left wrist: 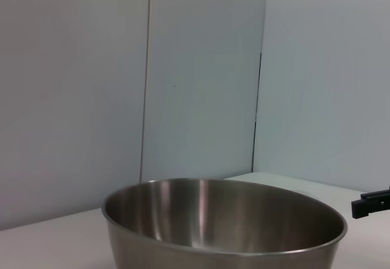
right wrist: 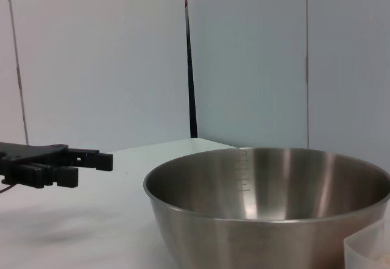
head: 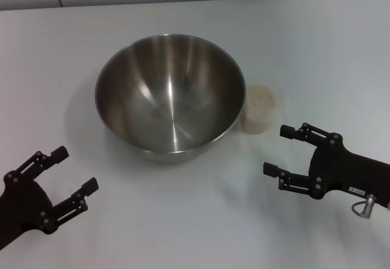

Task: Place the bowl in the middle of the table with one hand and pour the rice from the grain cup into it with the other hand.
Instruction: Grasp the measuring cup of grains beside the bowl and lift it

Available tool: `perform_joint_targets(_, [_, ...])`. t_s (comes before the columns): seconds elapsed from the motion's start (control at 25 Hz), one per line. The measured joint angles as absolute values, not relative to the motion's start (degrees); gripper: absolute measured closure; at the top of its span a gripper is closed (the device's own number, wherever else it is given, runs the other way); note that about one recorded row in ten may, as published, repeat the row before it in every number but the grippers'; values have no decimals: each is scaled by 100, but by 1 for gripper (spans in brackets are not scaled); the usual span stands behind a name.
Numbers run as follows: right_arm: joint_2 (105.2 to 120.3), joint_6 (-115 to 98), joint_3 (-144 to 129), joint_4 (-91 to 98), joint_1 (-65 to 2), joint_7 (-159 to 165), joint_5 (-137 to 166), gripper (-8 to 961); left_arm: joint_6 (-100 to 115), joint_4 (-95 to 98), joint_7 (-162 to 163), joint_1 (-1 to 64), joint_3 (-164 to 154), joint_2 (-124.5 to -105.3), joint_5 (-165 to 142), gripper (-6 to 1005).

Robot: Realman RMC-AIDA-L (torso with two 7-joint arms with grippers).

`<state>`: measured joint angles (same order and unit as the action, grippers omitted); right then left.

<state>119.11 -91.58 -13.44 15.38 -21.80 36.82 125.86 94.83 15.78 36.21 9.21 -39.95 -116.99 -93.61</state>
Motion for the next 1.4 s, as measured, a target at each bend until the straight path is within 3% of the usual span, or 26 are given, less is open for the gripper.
perform_joint_targets(0.48, [11924, -9149, -1335, 1287, -2067, 3593, 12325, 133, 9571, 1564, 3660, 967, -3981, -11639, -9369, 183])
perform_joint_targets(0.92, [11961, -8658, -1326, -1005, -1391, 955, 9317, 136, 9608, 1555, 3694, 942, -3976, -11664, -9331, 182])
perform_joint_targets(1.4, [11970, -7833, -1342, -1474, -1778, 121, 8414, 142, 9730, 1555, 3709, 906, -3955, -11659, -9317, 182])
